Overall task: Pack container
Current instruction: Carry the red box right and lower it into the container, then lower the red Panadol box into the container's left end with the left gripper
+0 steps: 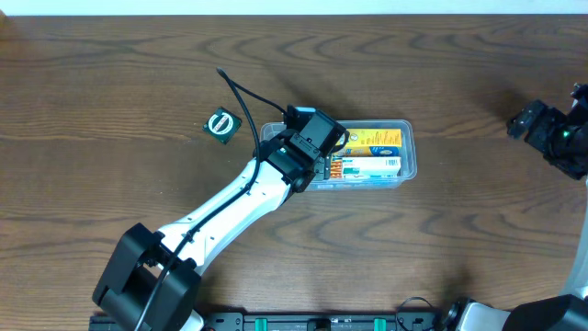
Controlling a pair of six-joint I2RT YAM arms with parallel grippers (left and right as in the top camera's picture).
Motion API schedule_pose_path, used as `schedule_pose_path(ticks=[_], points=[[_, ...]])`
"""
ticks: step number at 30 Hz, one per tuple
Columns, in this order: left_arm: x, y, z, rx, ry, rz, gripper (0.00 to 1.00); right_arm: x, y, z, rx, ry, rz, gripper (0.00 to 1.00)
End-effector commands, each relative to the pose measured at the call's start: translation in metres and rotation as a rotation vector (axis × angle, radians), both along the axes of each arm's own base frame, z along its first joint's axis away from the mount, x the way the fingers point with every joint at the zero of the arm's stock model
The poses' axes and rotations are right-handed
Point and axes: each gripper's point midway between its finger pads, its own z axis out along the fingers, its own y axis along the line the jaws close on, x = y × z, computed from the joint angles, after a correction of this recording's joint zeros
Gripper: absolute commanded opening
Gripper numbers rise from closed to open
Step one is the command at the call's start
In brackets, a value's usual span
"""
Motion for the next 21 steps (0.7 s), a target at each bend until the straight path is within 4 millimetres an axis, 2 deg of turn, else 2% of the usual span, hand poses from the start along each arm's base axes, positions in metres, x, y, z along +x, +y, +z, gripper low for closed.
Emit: schedule_pose_path(ticks=[1,16,21], points=[[0.005,0.007,0.003,0.038,-0.030,0.026,0.82,0.002,-0.002,0.005,0.003,-0.012,-0.012,0.99],[0.005,0.010,-0.023,0.084,0.022,0.029,0.82,0.002,-0.002,0.005,0.003,-0.013,-0.012,0.99],[0.005,0.010,-0.025,0.087,0.026,0.031,0.82,0.002,-0.002,0.005,0.003,-0.012,-0.012,0.99]])
